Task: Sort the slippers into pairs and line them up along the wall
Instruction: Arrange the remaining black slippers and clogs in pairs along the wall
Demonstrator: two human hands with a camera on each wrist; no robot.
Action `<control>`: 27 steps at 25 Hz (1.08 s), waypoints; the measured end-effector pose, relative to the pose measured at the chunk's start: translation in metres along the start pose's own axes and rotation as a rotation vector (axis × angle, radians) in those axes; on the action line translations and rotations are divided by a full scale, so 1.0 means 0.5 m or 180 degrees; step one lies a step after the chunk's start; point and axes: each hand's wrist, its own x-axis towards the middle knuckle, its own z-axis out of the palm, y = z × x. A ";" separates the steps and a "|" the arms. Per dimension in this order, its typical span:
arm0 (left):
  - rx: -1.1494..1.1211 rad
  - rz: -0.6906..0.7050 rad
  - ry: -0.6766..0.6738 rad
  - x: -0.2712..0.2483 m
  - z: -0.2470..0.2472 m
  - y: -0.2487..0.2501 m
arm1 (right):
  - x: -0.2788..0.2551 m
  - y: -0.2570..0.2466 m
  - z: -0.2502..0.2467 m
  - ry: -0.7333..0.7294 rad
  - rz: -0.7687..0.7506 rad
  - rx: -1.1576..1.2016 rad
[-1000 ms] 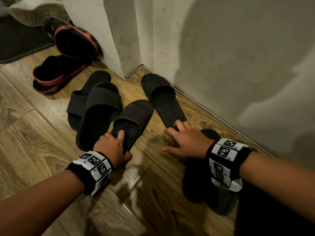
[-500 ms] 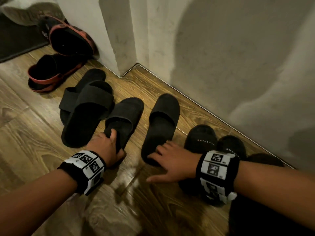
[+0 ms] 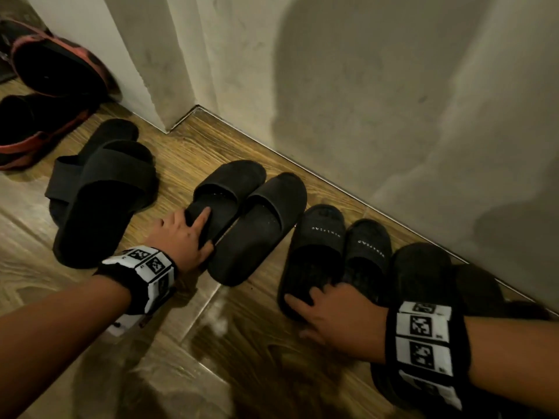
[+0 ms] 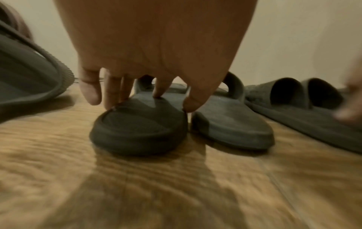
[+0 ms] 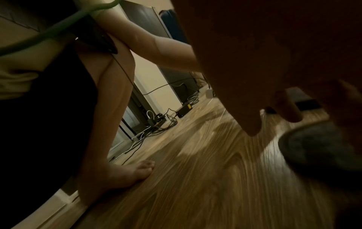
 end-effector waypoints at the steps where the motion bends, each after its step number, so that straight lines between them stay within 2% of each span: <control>1: -0.0079 0.0010 0.0014 0.006 -0.004 0.001 | -0.018 0.004 0.023 -0.0106 0.0109 0.0005; 4: -0.0134 -0.0021 -0.0059 0.022 -0.014 0.000 | -0.046 0.019 0.067 -0.0196 0.0215 -0.0018; 7: -0.0192 -0.0010 -0.0328 0.028 -0.026 0.009 | -0.057 0.035 0.085 -0.0029 0.0179 -0.0075; 10: -0.0341 -0.0087 -0.0513 0.028 -0.049 0.017 | -0.063 0.050 0.082 0.0091 0.0175 -0.0179; 16: -0.0252 -0.0488 -0.0809 -0.016 -0.064 0.013 | -0.071 0.091 0.057 0.0000 0.0362 -0.0333; 23: -0.0520 -0.0218 -0.0795 -0.024 -0.065 0.028 | -0.078 0.065 0.034 -0.0034 0.0262 -0.0132; 27: -0.0271 -0.0038 -0.0715 -0.012 -0.068 0.040 | -0.069 0.048 0.015 0.0012 0.0211 -0.0031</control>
